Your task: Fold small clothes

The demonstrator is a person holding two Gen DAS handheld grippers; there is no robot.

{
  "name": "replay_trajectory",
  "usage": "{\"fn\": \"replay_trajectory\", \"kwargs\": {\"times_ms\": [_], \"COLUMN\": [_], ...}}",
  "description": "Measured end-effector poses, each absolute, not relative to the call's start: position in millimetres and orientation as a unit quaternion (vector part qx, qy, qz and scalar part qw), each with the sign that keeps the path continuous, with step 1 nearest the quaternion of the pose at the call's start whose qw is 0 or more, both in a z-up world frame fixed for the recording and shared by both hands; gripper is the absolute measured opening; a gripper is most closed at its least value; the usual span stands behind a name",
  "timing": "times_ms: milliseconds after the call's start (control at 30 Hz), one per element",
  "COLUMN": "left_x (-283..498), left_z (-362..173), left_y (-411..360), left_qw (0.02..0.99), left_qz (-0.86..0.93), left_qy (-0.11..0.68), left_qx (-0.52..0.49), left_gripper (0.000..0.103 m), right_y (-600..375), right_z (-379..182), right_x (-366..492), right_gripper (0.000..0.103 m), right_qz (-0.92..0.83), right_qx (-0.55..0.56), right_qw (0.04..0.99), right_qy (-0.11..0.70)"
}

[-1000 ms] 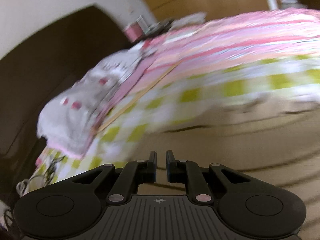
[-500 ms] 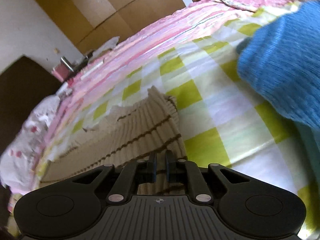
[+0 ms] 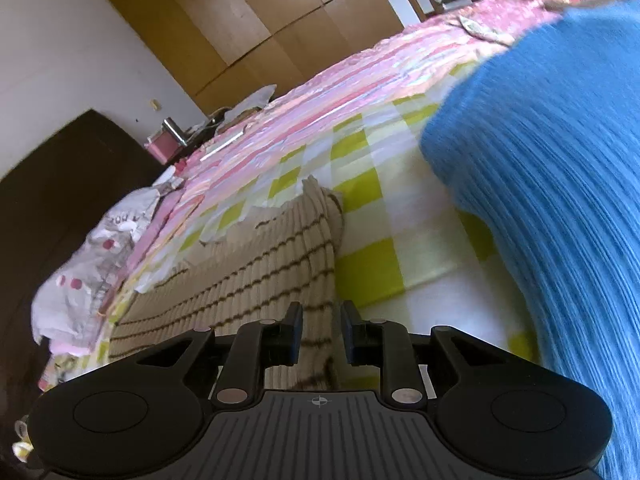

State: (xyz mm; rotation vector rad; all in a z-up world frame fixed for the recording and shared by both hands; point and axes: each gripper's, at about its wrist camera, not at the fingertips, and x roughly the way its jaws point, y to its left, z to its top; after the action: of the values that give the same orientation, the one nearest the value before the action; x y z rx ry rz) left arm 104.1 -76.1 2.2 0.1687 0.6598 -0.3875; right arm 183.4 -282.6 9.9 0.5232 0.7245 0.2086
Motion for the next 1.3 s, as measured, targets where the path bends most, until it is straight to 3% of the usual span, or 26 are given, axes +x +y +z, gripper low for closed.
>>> {"fn": "replay_trajectory", "kwargs": {"times_ms": [400, 1000, 1133, 1300], "left_x": [97.1, 118.2, 126.2, 134.0], "left_z": [-25.2, -38.9, -28.4, -7.3], "left_y": [-147.3, -177.0, -165.7, -133.8], "left_qw": [0.915, 0.920, 0.927, 0.939], "left_qz": [-0.195, -0.178, -0.171, -0.168], "left_qy": [0.275, 0.234, 0.253, 0.268], "left_qx": [0.221, 0.258, 0.217, 0.137], "left_gripper": [0.044, 0.050, 0.027, 0.020], "right_y": [-303.1, -312.9, -312.8, -310.3], "right_z": [12.6, 12.7, 12.1, 11.8], "right_x": [178.6, 178.8, 178.8, 179.6], "right_gripper": [0.031, 0.034, 0.035, 0.042], "right_qz": [0.122, 0.141, 0.144, 0.151], "right_qx": [0.301, 0.324, 0.323, 0.326], "right_qw": [0.880, 0.868, 0.867, 0.864], "right_qy": [0.346, 0.348, 0.351, 0.354]}}
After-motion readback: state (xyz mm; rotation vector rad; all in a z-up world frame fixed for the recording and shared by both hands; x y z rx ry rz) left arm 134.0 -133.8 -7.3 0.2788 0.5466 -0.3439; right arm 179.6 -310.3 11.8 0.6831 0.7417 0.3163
